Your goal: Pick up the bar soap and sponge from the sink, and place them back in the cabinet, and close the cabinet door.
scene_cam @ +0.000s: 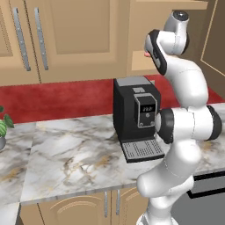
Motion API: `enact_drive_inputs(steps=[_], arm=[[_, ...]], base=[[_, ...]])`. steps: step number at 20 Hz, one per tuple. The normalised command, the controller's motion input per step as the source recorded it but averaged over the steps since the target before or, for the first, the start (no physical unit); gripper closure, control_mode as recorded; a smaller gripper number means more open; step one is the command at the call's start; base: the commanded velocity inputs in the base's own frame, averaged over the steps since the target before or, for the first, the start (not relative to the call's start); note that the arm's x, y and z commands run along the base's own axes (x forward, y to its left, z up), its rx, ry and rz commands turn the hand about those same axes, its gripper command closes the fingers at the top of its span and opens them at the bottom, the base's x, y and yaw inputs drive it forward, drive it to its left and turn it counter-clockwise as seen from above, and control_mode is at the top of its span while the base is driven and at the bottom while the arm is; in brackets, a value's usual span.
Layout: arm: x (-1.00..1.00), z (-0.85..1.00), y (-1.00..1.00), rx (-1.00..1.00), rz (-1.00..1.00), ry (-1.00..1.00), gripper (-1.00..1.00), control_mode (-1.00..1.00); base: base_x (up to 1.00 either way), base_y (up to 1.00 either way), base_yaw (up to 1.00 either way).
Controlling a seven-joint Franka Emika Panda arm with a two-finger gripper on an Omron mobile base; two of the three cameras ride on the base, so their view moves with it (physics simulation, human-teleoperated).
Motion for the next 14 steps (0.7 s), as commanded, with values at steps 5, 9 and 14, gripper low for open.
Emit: enact_drive_inputs(steps=[5, 9, 14], arm=[[0.31, -0.06, -0.12, 0.00, 0.00, 0.00, 1.00, -1.00], [0.26, -0.18, -0.05, 0.00, 0.00, -0.01, 1.00, -1.00], [0.05, -0.26, 0.00, 0.00, 0.00, -0.08, 1.00, -1.00]], base=[[0.00, 0.00, 0.00], [0.00, 0.00, 0.00], [0.00, 0.00, 0.00]])
